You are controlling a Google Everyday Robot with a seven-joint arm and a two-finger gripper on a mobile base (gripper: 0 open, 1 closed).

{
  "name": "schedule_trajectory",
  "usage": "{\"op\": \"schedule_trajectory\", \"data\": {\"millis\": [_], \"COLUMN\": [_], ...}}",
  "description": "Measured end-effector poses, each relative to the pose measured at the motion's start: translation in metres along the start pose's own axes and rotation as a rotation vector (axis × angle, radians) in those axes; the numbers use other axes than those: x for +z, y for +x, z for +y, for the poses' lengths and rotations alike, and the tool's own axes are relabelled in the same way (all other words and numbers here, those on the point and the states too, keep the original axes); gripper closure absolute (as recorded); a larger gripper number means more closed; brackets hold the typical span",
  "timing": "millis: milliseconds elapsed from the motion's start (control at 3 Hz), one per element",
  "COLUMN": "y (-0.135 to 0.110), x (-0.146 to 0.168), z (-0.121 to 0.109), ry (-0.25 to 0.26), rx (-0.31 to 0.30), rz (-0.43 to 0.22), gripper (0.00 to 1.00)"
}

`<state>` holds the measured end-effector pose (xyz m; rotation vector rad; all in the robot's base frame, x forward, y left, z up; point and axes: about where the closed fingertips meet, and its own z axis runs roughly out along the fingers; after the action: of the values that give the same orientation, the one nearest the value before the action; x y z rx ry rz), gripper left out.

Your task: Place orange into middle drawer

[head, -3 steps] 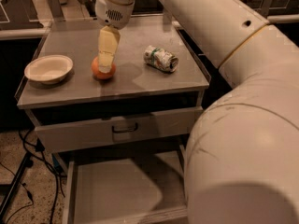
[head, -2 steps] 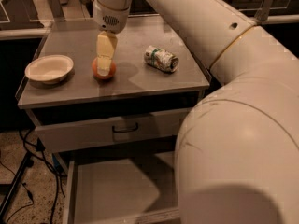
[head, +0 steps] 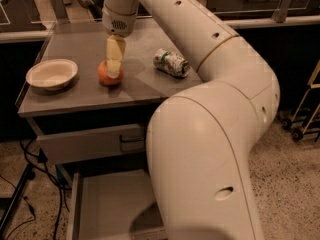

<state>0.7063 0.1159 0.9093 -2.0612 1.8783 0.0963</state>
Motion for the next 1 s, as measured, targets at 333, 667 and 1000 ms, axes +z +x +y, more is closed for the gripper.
{"op": "schedule_trajectory", "data": {"millis": [333,667,1000], "y": [-0.003,-0.004,-0.012], "x": [0.003,0.012,0.030], "z": [-0.003,0.001,-0.001], "ry": [0.009,-0.014,-0.047], "rx": [0.000,0.001,0.012], "rz": [-0.008,-0.033,-0.074], "gripper": [0.00,0.00,0.00]}}
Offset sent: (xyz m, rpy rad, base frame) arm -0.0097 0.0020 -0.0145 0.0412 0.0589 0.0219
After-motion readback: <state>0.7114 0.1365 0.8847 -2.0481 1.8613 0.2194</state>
